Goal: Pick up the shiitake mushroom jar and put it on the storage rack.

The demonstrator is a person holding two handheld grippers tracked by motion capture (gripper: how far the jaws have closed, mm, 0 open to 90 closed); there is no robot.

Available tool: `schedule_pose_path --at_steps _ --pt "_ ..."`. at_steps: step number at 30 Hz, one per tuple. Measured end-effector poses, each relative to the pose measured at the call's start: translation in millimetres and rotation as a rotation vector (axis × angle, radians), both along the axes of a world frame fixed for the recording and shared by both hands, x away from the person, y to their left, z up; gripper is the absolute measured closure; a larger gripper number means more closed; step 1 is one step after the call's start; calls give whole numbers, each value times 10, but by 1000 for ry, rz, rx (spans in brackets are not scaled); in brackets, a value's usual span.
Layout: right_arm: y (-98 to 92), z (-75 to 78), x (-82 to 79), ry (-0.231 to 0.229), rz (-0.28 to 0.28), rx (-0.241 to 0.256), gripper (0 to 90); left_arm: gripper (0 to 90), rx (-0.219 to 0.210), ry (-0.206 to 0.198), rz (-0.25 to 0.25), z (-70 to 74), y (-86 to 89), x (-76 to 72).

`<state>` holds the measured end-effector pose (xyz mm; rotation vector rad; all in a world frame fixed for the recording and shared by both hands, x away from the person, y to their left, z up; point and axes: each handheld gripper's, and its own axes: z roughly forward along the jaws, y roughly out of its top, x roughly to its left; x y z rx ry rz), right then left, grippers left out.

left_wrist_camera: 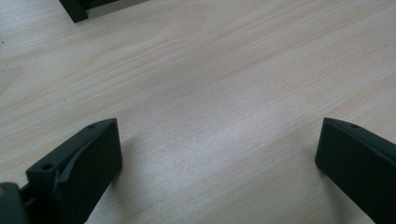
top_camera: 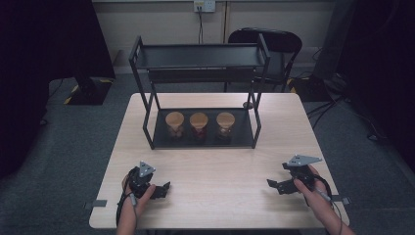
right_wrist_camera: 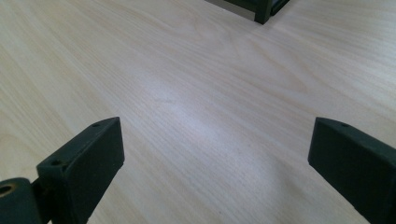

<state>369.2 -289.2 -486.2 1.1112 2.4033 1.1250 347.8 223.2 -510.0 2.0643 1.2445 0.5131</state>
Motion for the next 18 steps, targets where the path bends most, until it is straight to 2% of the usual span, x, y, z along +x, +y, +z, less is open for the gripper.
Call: schedule_pose_path --at_steps 18 --pt "-297 -84 -140 0 -26 -36 26 2 0 0 0 0 0 0"
